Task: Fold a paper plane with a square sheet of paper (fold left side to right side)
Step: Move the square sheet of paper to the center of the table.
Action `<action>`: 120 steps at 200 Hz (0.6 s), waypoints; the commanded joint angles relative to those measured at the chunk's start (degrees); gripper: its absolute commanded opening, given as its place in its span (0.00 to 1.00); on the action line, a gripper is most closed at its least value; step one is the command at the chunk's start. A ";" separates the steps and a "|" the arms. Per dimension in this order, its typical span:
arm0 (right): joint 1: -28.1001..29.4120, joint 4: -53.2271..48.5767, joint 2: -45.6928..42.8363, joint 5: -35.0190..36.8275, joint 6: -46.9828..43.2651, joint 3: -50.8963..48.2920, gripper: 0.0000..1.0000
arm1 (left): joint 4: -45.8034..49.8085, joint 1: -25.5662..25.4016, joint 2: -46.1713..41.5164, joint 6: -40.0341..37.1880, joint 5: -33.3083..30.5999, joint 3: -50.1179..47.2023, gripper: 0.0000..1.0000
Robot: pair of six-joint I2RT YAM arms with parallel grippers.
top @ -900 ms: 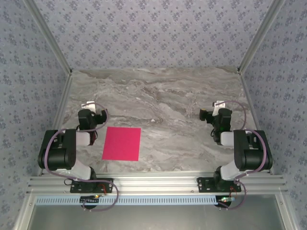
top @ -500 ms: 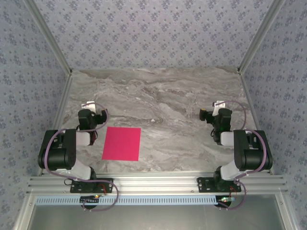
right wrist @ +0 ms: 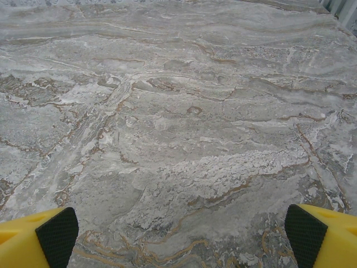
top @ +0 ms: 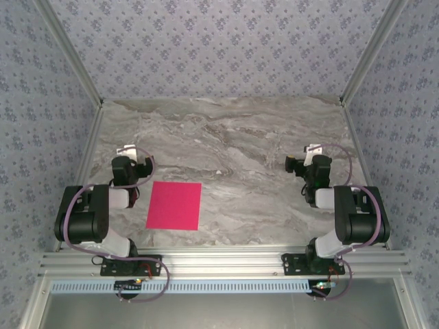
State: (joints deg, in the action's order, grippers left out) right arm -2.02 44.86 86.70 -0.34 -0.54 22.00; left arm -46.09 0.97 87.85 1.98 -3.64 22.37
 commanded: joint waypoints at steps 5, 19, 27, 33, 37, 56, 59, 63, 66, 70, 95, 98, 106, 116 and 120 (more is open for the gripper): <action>-0.61 1.28 0.49 -0.63 -0.52 0.32 1.00 | 1.33 0.06 -0.98 0.32 -0.93 1.92 0.98; -0.83 1.37 0.49 -1.06 -0.43 0.25 1.00 | 4.78 0.08 -3.58 1.03 -3.09 2.73 0.98; -0.84 0.86 0.30 -1.07 -0.27 0.49 1.00 | 8.11 -0.01 -5.69 1.18 -4.20 3.34 0.98; -1.00 -0.02 -0.21 -0.31 0.19 0.86 1.00 | 10.58 -0.02 -7.57 1.44 -4.80 3.63 0.98; -1.08 -1.23 -0.80 0.41 0.66 1.31 1.00 | 12.02 -0.13 -8.90 1.53 -5.09 3.80 0.98; -2.43 -8.90 -6.02 1.73 2.96 2.92 1.00 | 21.88 -0.76 -16.49 3.70 -5.92 5.17 0.98; -2.72 -9.84 -6.89 1.81 3.32 3.01 1.00 | 24.21 -0.91 -17.81 4.43 -6.03 5.51 0.98; -3.04 -11.34 -8.57 1.91 3.77 3.16 1.00 | 26.96 -1.01 -19.52 5.68 -5.97 6.28 0.98; -3.14 -12.43 -9.75 2.00 4.05 3.18 1.00 | 29.57 -1.05 -20.77 6.47 -5.88 6.81 0.98; -3.27 -13.83 -11.39 1.99 4.42 3.22 1.00 | 32.54 -1.33 -22.34 8.01 -5.71 7.44 0.98; -2.91 -25.49 -22.05 0.97 7.13 3.91 1.00 | 46.67 -3.93 -30.05 18.60 -3.01 9.59 0.98; -2.87 -27.18 -23.44 0.88 7.72 4.05 1.00 | 47.98 -4.36 -30.77 19.66 -2.11 9.71 0.98; -2.49 -31.62 -26.50 0.68 9.68 4.55 1.00 | 52.01 -5.67 -32.08 21.94 0.34 10.15 0.98; -2.01 -37.08 -30.01 0.10 12.00 5.08 1.00 | 57.10 -8.07 -33.08 24.82 1.98 10.67 0.98; -1.83 -39.22 -31.34 -0.48 12.83 5.28 1.00 | 58.60 -9.41 -33.33 25.76 2.53 10.61 0.98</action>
State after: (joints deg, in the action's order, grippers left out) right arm -4.75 22.41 61.89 0.36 5.61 24.97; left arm -6.59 -4.03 56.45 17.43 -6.37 31.64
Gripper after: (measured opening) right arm 0.999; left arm 0.983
